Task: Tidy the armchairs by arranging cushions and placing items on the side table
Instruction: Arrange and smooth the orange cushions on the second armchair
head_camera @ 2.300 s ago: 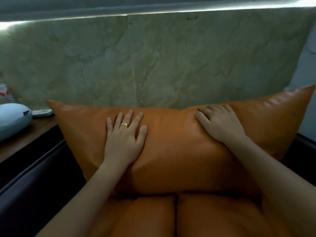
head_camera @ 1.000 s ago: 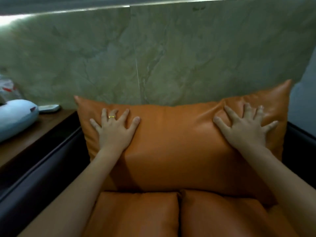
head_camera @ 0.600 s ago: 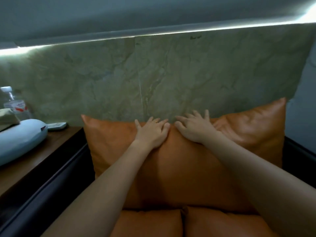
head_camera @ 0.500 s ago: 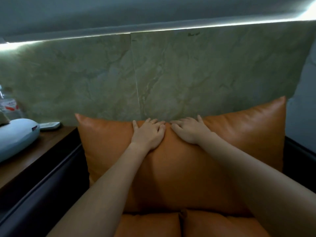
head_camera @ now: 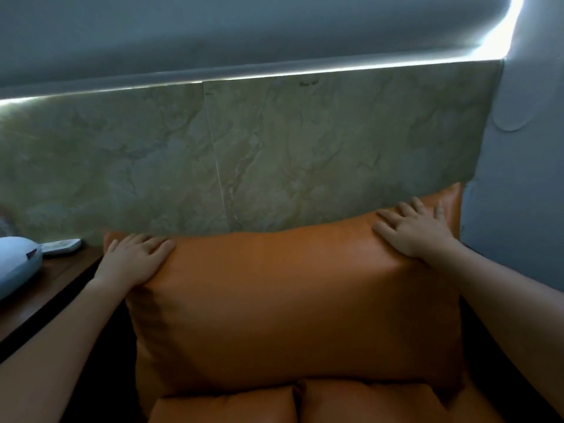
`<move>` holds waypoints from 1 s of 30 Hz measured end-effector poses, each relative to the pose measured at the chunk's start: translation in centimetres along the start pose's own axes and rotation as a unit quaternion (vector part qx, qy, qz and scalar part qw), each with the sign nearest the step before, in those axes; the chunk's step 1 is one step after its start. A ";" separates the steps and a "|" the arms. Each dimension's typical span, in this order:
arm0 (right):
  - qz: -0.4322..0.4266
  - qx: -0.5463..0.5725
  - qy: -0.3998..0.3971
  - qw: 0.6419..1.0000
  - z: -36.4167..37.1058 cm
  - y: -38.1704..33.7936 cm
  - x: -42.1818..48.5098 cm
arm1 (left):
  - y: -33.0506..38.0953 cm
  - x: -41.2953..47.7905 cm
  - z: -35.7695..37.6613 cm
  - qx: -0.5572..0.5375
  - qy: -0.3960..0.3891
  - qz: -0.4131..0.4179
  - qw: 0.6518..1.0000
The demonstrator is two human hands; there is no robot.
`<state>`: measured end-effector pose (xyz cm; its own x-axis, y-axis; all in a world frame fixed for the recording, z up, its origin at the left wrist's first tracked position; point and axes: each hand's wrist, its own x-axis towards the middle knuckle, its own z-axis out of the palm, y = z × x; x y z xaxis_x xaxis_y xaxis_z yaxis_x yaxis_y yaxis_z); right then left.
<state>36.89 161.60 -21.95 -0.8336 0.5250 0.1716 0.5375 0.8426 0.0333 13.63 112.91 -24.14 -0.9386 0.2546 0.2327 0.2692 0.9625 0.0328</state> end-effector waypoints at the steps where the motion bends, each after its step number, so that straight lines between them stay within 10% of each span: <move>1: 0.023 0.017 0.003 1.000 -0.3 1.3 -0.4 | -0.5 -0.3 -0.2 -0.015 0.001 -0.003 1.000; 9: 0.025 -0.095 -0.029 0.995 -4.7 5.2 -3.8 | -1.7 -4.1 -2.6 -0.031 -0.031 -0.072 0.996; 20: -0.186 0.051 0.063 0.979 3.0 -8.2 -11.8 | 15.5 -13.5 1.6 -0.094 0.050 0.127 0.986; 30: 0.076 -0.014 -0.005 0.997 7.0 8.9 -16.4 | 1.7 -16.1 3.9 -0.106 0.082 -0.024 0.991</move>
<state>54.49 161.31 -31.40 -0.7435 0.6478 0.1664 0.6611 0.7495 0.0361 28.39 110.80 -31.58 -0.9086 0.1741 0.3796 0.2812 0.9272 0.2476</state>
